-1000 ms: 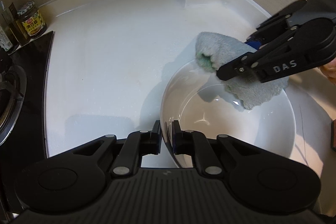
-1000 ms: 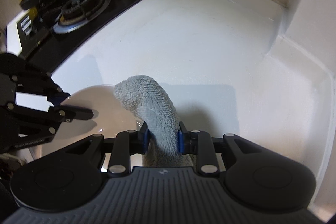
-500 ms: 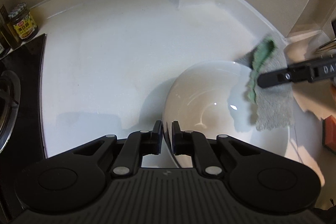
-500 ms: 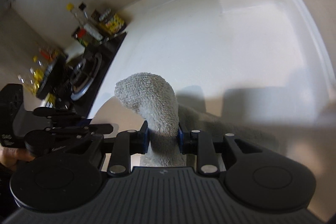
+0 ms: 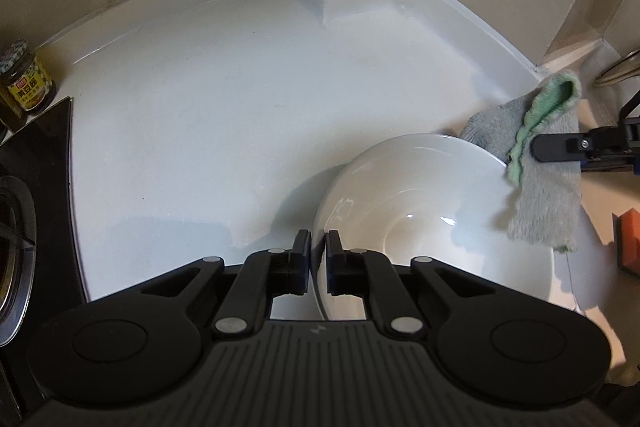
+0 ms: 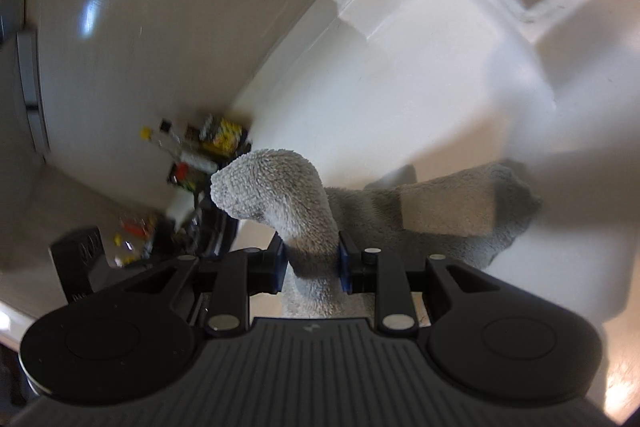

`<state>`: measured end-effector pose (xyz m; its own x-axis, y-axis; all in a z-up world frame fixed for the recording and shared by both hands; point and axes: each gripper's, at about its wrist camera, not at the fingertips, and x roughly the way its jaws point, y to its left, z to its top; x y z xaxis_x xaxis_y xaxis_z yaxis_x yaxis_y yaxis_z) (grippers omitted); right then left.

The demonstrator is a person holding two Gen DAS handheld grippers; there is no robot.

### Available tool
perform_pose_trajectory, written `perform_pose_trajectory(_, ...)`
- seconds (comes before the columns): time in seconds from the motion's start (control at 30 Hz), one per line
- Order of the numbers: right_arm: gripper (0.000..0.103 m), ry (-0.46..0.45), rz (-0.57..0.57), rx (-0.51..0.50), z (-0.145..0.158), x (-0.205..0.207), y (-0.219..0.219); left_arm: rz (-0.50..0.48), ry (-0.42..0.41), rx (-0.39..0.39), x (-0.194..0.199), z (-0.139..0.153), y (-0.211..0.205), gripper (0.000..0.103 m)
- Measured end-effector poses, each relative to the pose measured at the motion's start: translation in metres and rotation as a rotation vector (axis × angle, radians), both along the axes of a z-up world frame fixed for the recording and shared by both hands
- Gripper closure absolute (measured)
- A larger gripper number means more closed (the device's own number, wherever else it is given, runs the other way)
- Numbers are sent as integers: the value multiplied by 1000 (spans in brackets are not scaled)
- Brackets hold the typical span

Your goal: Clean bowl

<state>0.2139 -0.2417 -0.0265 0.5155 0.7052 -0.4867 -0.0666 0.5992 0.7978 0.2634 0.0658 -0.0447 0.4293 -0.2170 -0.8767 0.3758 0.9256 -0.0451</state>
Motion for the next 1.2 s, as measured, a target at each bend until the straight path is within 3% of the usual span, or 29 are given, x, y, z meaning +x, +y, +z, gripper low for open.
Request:
perform_pose_trajectory(0.2, 88, 18, -39, -106, -5, 5, 7, 10, -10, 6, -5, 1, 0, 98)
perform_pose_trajectory(0.5, 88, 118, 27, -73, -23, -6, 25, 90, -11, -12, -16, -2, 1, 98)
perform_pose_trajectory(0.7, 88, 48, 172, -181, -15, -31, 31, 160, -12, -26, -24, -2, -2, 98)
perform_pose_trajectory(0.9, 89, -26, 241, -295, -3, -47, 59, 190, -8, -12, -35, -1, -5, 99)
perform_pose_trajectory(1.07, 89, -15, 222, -289, -5, -36, 60, 75, 3, -15, -28, 0, -1, 98)
perform_pose_trajectory(1.2, 89, -26, 243, -310, -5, -35, 55, -103, -31, 24, -11, 8, -5, 96)
